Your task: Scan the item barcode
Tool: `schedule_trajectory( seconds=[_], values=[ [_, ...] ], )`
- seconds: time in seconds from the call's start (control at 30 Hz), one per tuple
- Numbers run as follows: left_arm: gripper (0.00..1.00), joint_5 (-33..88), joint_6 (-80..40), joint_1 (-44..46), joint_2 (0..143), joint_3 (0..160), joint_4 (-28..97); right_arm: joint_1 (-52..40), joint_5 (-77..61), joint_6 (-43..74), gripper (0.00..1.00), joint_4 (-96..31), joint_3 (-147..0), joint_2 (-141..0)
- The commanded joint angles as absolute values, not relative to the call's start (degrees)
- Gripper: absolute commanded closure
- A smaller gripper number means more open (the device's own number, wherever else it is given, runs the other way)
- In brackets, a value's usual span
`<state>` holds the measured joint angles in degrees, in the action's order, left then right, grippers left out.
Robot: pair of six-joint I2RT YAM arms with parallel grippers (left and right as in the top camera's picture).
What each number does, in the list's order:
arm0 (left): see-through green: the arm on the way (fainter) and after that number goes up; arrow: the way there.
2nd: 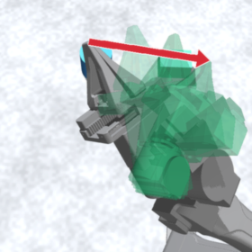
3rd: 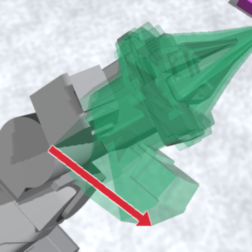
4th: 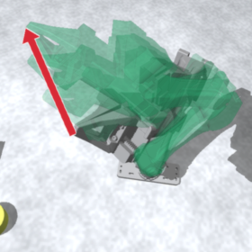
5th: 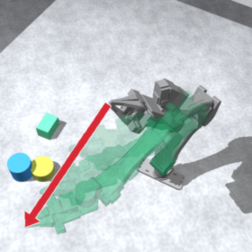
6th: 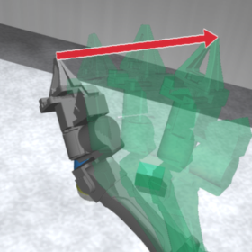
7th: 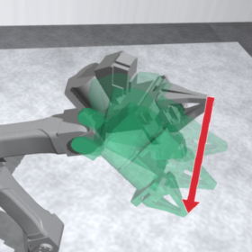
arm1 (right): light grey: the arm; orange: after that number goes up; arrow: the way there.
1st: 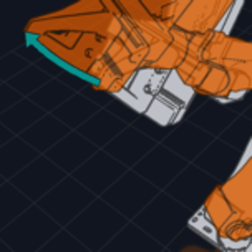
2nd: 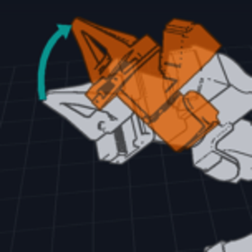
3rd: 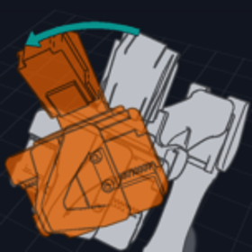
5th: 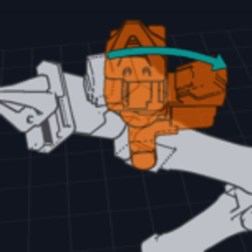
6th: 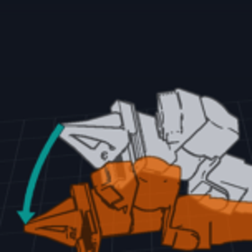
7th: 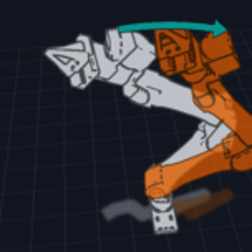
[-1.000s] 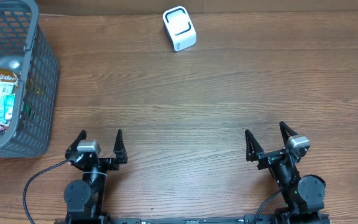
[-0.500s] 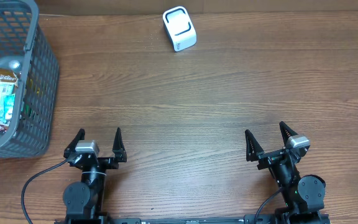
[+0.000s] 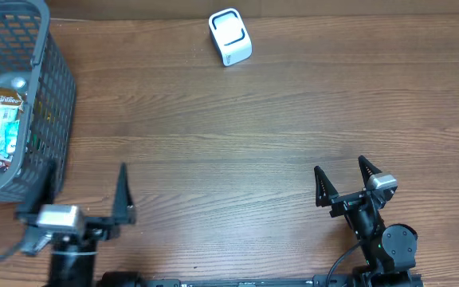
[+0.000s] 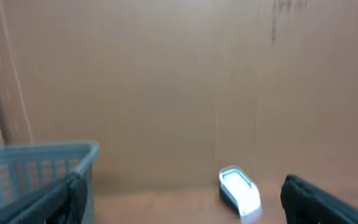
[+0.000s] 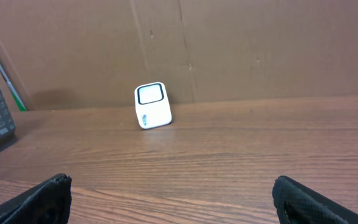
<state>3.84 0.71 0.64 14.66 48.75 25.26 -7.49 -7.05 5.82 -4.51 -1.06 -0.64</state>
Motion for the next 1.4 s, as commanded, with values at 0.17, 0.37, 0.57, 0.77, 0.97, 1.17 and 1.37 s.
schedule_trajectory(
  seconds=[0.17, 0.37, 0.57, 0.77, 0.97, 1.17, 1.37],
  values=[
    [0.00, 0.2, 2.3, 0.7, 46.3, 91.7, 62.4, -7.3, -6.5, 6.0, 0.00, -4.2, -0.4, -0.2],
    [0.00, -0.6, 2.2, 0.7, 67.0, 114.4, 82.4, -7.3, -6.5, 6.0, 0.00, -4.2, -0.4, -0.2],
    [0.00, -0.5, 2.8, 0.7, 77.4, 116.5, 79.8, -7.3, -6.5, 6.0, 0.00, -4.2, -0.4, -0.2],
    [0.00, -6.3, 2.2, 0.0, 83.9, 116.5, 75.6, -7.3, -6.5, 6.0, 0.00, -4.2, -0.4, -0.2],
    [0.00, -10.5, 1.1, -7.0, 85.9, 116.5, 71.9, -7.3, -6.5, 6.0, 0.00, -4.2, -0.4, -0.2],
    [0.00, -10.4, -0.9, -18.2, 87.5, 116.5, 70.2, -7.3, -6.5, 6.0, 0.00, -4.2, -0.4, -0.2],
    [0.00, -8.9, -0.8, -26.9, 89.3, 116.2, 72.0, -7.3, -6.5, 6.0, 0.00, -4.2, -0.4, -0.2]
  ],
)
